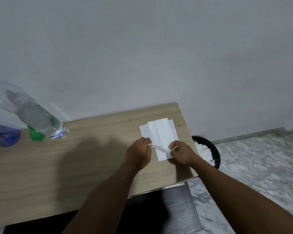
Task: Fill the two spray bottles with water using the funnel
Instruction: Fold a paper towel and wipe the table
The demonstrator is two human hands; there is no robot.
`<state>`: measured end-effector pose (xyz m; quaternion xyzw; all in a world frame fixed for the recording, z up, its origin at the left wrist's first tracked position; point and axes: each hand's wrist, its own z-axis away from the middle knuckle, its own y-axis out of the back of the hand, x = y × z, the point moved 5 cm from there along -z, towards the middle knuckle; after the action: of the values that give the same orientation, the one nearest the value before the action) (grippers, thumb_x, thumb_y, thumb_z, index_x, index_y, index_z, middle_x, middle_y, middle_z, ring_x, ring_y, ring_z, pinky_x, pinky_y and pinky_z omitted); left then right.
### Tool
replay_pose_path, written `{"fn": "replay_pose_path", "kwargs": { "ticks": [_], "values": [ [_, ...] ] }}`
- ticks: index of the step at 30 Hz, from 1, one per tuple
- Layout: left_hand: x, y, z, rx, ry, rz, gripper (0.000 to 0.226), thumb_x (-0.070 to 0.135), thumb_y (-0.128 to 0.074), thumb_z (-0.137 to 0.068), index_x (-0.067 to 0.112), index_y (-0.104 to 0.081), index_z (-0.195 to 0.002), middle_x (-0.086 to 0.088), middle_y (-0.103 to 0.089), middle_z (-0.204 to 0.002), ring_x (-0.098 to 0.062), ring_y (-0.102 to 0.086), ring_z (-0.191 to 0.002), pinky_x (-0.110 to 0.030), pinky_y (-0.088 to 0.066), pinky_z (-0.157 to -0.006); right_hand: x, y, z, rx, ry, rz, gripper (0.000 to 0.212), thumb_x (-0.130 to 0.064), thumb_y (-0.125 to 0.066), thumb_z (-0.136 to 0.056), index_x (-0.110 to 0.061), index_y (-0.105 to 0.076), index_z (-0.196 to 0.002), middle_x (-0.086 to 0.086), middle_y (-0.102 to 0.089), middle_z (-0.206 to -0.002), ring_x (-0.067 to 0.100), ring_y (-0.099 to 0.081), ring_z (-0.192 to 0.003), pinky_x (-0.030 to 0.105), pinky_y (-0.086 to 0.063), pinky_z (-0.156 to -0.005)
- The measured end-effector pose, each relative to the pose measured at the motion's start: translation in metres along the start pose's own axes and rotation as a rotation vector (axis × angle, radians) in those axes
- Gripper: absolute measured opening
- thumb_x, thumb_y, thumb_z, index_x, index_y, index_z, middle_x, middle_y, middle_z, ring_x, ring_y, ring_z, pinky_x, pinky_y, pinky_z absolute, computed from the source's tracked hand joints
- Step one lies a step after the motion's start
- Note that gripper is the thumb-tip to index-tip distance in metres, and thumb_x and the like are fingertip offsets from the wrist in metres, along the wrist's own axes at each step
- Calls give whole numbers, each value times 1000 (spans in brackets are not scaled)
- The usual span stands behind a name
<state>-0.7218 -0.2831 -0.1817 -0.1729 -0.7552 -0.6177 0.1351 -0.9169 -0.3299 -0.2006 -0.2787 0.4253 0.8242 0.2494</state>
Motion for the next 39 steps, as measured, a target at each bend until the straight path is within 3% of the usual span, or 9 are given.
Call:
{"fn": "replay_pose_path", "kwargs": {
  "ticks": [7,12,14,18,21,25,28,34,39],
  "values": [
    [16,28,-23,75,2,78,13,19,-45,-95,16,-57,-98,3,-60,-90,-28,-57,-71,-40,-50,-58,2,1,-1,-9,-53,-52,26,-16,-57,-78,-22,-55,-103,6,-63,-98,24,-60,-83,30,-49,-70],
    [25,46,-39,27,33,82,12,22,-43,-99,19,-54,-103,4,-60,-97,-29,-59,-81,-43,-51,-68,3,0,-2,-18,-56,-46,30,-19,-59,-80,-23,-53,-109,4,-59,-102,23,-59,-87,38,-55,-79],
    [29,52,-43,18,46,85,11,23,-44,-99,20,-54,-103,6,-61,-97,-28,-59,-83,-42,-50,-70,0,0,0,-33,-49,-34,33,-26,-62,-80,-24,-52,-111,3,-58,-105,20,-57,-88,38,-56,-82],
    [37,55,-49,-24,27,81,12,27,-48,-98,23,-58,-102,8,-64,-96,-24,-61,-85,-37,-48,-70,-7,-3,6,-89,-64,-83,51,-48,-68,-71,-26,-48,-112,2,-60,-106,19,-57,-89,27,-45,-66],
    [41,53,-50,-55,31,88,15,28,-50,-97,23,-62,-102,8,-67,-92,-22,-63,-84,-37,-49,-71,-9,-5,7,0,-15,13,62,-61,-77,-63,-25,-51,-105,-5,-60,-103,16,-57,-91,25,-42,-64],
    [44,48,-46,-88,48,103,15,29,-51,-97,23,-64,-101,7,-66,-84,-22,-63,-82,-38,-51,-72,-9,-5,6,218,-18,100,30,-43,-70,-84,-19,-56,-93,3,-65,-100,23,-61,-90,37,-55,-79],
    [44,49,-45,-82,55,106,15,27,-50,-98,23,-64,-104,7,-67,-89,-20,-62,-84,-35,-48,-71,-9,-7,7,233,-47,152,13,-28,-62,-89,-16,-59,-87,8,-67,-95,26,-61,-84,33,-51,-75],
    [38,55,-50,-66,77,134,14,24,-47,-98,24,-61,-103,8,-67,-93,-21,-63,-85,-37,-49,-74,0,-13,6,213,-91,105,17,-27,-69,-88,-12,-64,-83,2,-63,-83,19,-59,-77,21,-39,-58],
    [39,68,-63,1,74,155,15,20,-46,-98,22,-61,-102,4,-69,-94,-22,-64,-86,-39,-51,-76,1,-13,2,187,-98,134,18,-24,-71,-84,-14,-62,-73,2,-64,-78,19,-63,-75,30,-55,-71]
  ]
}}
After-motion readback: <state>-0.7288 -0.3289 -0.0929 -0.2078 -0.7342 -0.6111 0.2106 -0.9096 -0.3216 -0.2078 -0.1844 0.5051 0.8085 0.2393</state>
